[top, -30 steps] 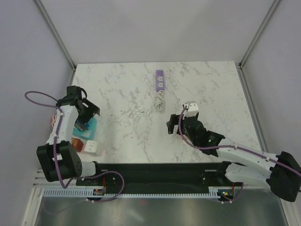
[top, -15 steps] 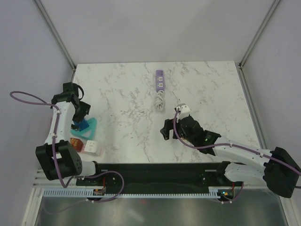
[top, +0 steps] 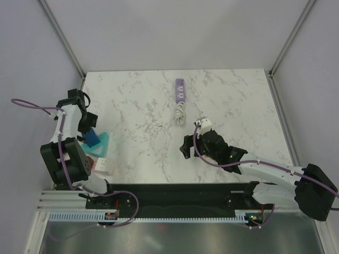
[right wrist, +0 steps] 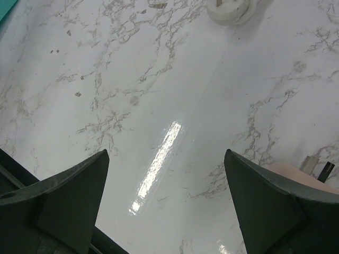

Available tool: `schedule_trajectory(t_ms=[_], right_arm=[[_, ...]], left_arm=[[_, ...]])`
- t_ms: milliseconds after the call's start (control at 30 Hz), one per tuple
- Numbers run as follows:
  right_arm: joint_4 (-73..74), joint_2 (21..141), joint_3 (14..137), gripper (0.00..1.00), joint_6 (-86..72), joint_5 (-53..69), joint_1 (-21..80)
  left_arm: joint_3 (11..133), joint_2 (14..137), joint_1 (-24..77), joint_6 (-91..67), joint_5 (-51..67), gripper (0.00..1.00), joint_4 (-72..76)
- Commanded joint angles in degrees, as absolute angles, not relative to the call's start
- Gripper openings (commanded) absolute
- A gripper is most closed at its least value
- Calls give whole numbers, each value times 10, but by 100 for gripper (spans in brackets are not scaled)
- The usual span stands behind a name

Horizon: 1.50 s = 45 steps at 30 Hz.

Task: Pull the plug off the socket

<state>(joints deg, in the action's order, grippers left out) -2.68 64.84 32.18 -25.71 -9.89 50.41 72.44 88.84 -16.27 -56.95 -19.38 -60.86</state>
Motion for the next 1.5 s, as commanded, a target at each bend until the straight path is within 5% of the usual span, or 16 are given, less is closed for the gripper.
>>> schedule_trajectory(t_ms=[0, 433, 667, 933, 1067, 1467], right_arm=[[-54, 656, 344, 98, -247, -90, 499], [-72, 664, 350, 97, -278, -62, 497], [-41, 651, 348, 97, -296, -74, 497], [-59, 706, 377, 97, -351, -10, 497], [-107, 767, 394, 95, -388, 34, 497], [-249, 967, 480, 88, -497, 147, 499]], left_arm=[[730, 896, -165, -476, -215, 100, -563], [618, 870, -164, -325, -181, 98, -420], [592, 850, -163, -313, -145, 60, -392], [564, 807, -68, -270, -131, 38, -356], [559, 793, -10, -245, -106, 2, -349], [522, 738, 86, -200, -15, 2, -295]])
